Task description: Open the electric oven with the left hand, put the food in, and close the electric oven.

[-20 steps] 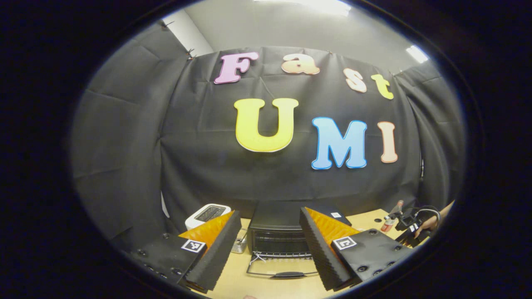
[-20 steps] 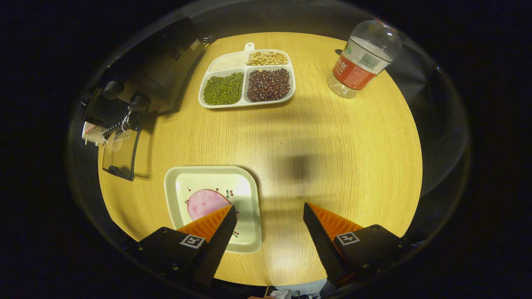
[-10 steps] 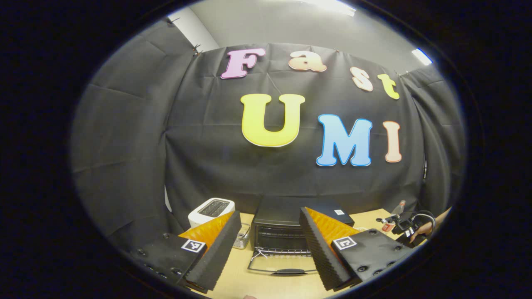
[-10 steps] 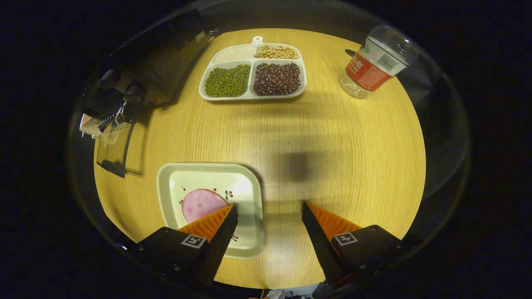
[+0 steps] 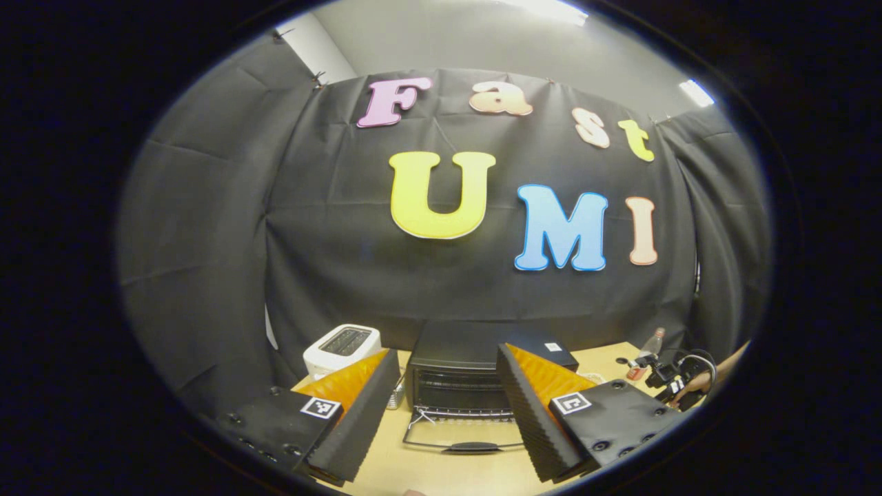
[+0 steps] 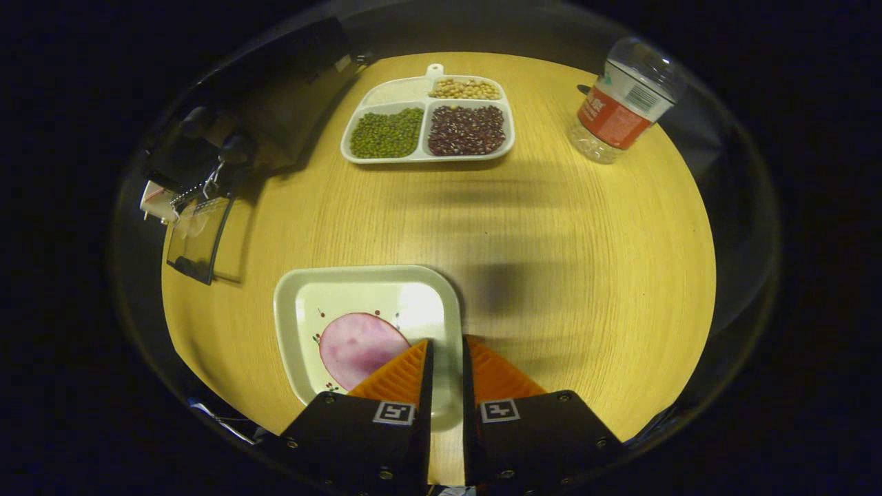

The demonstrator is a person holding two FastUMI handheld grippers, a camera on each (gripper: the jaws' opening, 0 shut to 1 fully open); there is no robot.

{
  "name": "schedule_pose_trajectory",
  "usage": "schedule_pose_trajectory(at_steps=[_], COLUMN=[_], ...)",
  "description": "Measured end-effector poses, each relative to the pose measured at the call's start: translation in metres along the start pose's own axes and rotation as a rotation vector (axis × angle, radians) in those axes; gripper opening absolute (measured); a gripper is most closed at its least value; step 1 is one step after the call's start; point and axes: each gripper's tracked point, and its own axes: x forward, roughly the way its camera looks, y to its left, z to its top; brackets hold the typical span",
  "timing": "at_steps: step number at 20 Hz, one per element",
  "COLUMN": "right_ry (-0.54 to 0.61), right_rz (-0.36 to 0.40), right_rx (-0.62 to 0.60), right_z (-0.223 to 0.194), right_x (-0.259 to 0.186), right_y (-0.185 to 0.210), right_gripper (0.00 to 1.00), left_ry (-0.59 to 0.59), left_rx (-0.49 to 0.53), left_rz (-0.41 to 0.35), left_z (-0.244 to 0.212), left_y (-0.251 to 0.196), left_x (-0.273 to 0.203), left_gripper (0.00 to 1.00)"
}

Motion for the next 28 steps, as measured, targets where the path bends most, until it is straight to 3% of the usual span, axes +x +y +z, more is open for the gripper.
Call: schedule_pose_trajectory(at_steps=[1,2,3,4,8,16,21,22,23,24,25,26,28], right_ry=[-0.008,0.024,0.004,-0.004,-0.070,-0.137,-0.172,-0.186,-0.198,-0.208,-0.222,-0.232,-0.251], right_rz=[0.025,0.053,0.077,0.092,0.188,0.549,0.639,0.663,0.683,0.705,0.727,0.745,0.765], right_rx=[0.012,0.051,0.070,0.080,0.175,0.439,0.557,0.579,0.596,0.618,0.638,0.658,0.691], right_z=[0.008,-0.001,0.001,0.004,0.000,-0.013,-0.022,-0.022,-0.023,-0.022,-0.020,-0.019,-0.020], right_x=[-0.012,0.012,0.005,0.004,-0.008,-0.009,-0.015,-0.019,-0.021,-0.024,-0.028,-0.033,-0.044], right_y=[0.001,-0.004,-0.008,-0.012,-0.018,-0.003,-0.001,-0.001,0.000,0.002,0.006,0.008,0.013], right_gripper=[0.20,0.04,0.01,0.01,0.01,0.01,0.01,0.00,0.00,0.00,0.00,0.00,0.00], left_ry=[0.004,0.003,0.003,0.001,-0.001,-0.021,-0.025,-0.027,-0.027,-0.027,-0.030,-0.033,-0.041], left_rx=[-0.001,-0.003,-0.001,0.004,0.028,0.067,0.075,0.074,0.071,0.070,0.070,0.069,0.066], left_rz=[-0.003,-0.006,-0.008,-0.007,0.005,0.038,0.034,0.031,0.028,0.026,0.024,0.020,0.015], left_z=[-0.001,-0.001,0.000,0.001,0.009,0.026,0.028,0.030,0.030,0.031,0.032,0.034,0.038], left_y=[-0.002,-0.004,-0.005,-0.005,-0.011,-0.029,-0.035,-0.036,-0.036,-0.037,-0.036,-0.036,-0.035], left_x=[0.000,0.000,0.000,-0.003,-0.007,-0.023,-0.026,-0.026,-0.025,-0.025,-0.024,-0.024,-0.023], left_gripper=[0.94,0.91,1.00,0.99,0.96,1.00,1.00,0.91,0.91,1.00,0.91,1.00,1.00])
